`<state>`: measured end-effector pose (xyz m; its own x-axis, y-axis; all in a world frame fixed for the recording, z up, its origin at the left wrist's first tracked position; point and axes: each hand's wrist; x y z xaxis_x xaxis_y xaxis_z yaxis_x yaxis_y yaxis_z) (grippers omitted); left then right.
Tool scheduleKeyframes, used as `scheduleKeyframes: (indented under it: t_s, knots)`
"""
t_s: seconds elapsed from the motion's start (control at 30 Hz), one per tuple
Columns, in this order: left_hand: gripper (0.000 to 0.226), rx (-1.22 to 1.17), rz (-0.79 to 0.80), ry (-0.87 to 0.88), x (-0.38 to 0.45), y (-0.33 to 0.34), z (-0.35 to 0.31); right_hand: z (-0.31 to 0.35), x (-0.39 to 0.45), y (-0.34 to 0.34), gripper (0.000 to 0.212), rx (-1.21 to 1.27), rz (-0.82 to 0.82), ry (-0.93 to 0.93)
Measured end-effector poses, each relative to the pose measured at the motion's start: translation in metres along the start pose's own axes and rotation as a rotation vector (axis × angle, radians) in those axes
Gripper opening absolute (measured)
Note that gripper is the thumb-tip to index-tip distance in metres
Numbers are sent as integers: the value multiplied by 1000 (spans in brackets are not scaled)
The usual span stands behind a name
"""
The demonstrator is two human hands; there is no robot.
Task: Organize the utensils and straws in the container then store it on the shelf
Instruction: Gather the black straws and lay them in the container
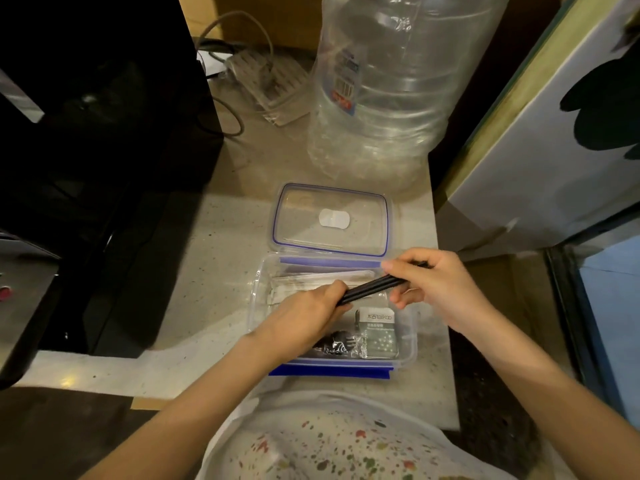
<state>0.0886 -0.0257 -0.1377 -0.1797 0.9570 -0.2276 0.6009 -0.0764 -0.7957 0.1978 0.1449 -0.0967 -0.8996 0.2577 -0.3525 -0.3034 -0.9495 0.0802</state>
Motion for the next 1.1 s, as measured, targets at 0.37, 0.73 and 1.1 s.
scheduleKeyframes:
  t_s: [0.37,0.73,1.1]
  knots:
    - [14,331,167,-33,-6,1,14,-19,6,37,30,-1637,357,-237]
    - [26,332,196,-143,-4,-2,20,-34,22,41,31,-1598,394,-236]
    - [27,426,197,-274,-7,-2,10,-47,26,34,26,-1475,361,-225]
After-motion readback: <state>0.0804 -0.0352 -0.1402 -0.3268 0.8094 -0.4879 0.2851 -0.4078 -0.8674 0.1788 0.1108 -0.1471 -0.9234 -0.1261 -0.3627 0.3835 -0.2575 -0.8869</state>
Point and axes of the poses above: each hand's wrist, its own x-axis towards the middle knuckle, its own y-axis out of the palm, z = x × y, and after that the axes turned 11 degrees about z, right-handed
